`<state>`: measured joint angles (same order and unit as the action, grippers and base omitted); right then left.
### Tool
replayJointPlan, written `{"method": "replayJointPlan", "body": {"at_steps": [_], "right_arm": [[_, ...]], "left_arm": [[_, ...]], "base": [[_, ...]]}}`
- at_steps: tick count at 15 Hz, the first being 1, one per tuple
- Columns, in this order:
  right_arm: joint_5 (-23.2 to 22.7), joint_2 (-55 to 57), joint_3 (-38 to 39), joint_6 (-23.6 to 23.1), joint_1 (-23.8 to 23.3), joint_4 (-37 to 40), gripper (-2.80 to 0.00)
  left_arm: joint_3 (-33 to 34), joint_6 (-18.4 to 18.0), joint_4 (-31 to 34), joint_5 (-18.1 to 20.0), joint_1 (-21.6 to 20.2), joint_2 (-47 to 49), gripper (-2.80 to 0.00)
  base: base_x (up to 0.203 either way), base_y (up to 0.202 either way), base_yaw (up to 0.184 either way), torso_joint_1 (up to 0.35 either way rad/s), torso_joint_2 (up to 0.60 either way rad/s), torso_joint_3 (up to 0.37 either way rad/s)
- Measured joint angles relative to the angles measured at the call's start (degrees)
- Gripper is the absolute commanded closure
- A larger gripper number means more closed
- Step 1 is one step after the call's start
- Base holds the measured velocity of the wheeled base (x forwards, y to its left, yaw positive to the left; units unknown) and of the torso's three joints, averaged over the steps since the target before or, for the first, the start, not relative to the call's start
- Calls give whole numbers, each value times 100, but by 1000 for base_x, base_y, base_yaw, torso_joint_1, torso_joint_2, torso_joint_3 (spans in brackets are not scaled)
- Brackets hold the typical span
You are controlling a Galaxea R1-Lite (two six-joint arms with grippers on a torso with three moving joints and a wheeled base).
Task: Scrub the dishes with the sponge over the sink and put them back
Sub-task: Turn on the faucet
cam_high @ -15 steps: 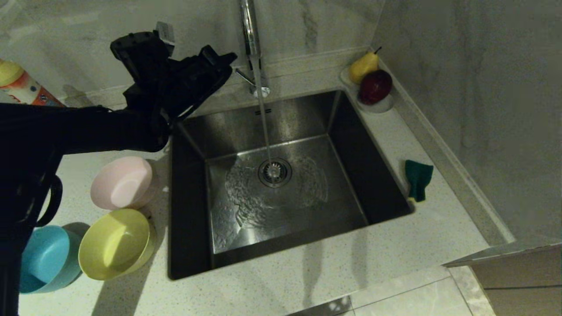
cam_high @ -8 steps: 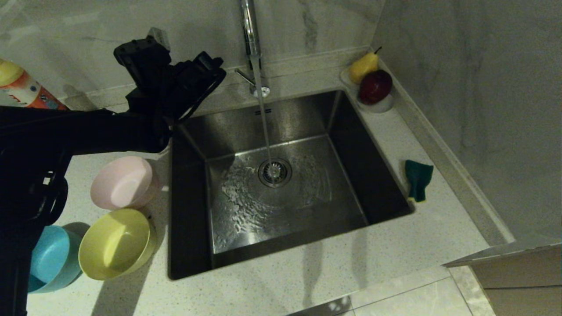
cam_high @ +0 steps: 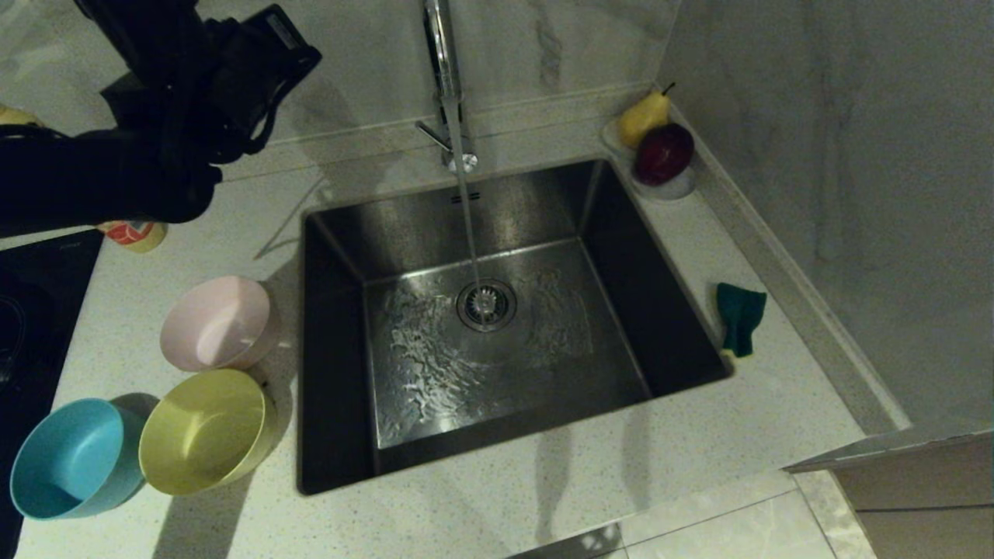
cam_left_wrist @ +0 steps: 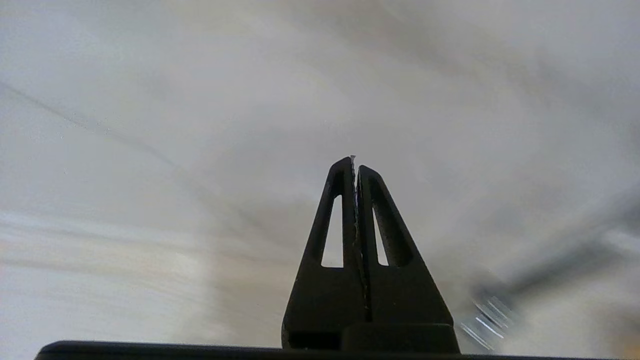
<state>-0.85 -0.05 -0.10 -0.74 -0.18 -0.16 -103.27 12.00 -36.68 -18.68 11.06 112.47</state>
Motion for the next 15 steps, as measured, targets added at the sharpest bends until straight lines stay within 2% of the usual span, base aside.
{"method": "replayJointPlan", "body": {"at_steps": [2,4,8,11,15], "right_arm": [[0,0,0,0,0,-1,0],[0,0,0,-2,0,0,0],[0,0,0,-1,0,2,0],[0,0,0,-2,0,0,0],[0,0,0,-2,0,0,0]], "left_arm": [[218,-624,-19,-705,-75,-474,0],[677,-870,55,-1055,-119,-1087,0],[2530,-1165,204,-1213,-168,-2453,0],[4144,-1186,217,-1306,-377,-3583,0],[5636,-1209,236,-1351,-626,-5122,0]], "base": [[0,0,0,0,0,0],[0,0,0,0,0,0],[0,0,0,0,0,0],[0,0,0,0,0,0],[0,0,0,0,0,0]]}}
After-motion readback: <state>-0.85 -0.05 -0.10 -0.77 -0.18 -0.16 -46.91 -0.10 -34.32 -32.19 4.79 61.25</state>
